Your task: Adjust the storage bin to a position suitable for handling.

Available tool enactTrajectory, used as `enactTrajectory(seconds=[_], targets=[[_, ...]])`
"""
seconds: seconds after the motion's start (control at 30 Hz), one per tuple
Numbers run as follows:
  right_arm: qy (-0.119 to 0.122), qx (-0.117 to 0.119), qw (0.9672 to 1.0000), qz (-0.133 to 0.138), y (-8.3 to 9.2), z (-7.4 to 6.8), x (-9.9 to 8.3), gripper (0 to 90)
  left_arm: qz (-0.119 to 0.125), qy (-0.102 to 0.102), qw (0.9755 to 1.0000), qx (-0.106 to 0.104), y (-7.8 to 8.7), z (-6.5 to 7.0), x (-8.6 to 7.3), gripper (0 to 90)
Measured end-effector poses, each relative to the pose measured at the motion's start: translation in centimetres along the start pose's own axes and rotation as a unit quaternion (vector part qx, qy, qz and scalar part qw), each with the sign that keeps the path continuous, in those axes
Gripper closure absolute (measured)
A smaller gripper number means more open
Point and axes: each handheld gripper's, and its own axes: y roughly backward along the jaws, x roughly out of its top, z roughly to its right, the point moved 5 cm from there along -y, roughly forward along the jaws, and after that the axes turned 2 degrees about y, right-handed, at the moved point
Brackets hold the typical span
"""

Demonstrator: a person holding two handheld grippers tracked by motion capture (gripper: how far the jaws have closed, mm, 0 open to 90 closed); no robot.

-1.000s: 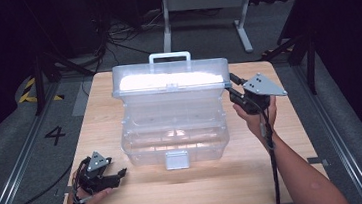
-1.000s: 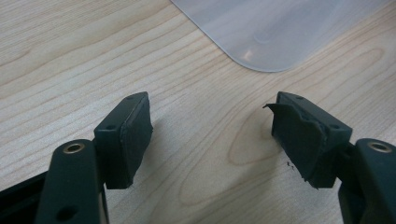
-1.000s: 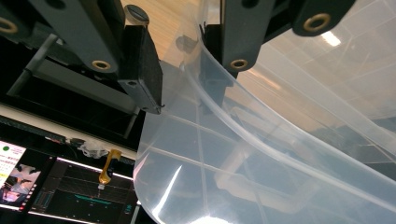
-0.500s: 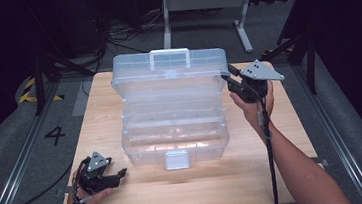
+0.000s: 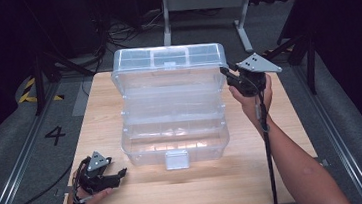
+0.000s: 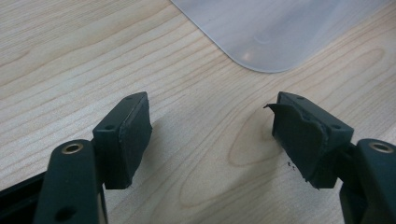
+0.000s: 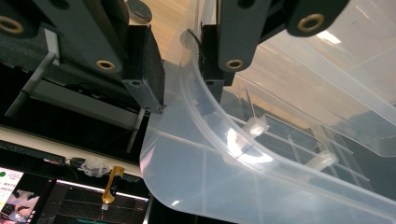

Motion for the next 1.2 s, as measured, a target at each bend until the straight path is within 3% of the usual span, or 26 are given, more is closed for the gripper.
enactTrajectory(seconds=[0.27, 0.3, 0.5, 1.2], targets=[[0.002, -0.003, 1.0000, 0.004, -0.8, 0.7, 0.5, 78.0, -0.001, -0.001, 1.0000, -0.003, -0.1, 0.0, 0.1, 28.3], [0.011, -0.012, 0.9999, 0.002, -1.1, 1.0, 0.7, 83.7, -0.001, -0.001, 1.0000, -0.002, -0.1, 0.0, 0.1, 28.3], [0.000, -0.005, 0.9999, -0.013, -2.7, 2.0, 1.1, 83.6, -0.001, -0.001, 1.0000, -0.002, -0.1, 0.0, 0.0, 28.3], [-0.017, 0.004, 0.9993, -0.032, -5.2, 3.4, 1.1, 83.2, -0.003, 0.000, 1.0000, 0.000, 0.0, 0.0, 0.0, 28.3]])
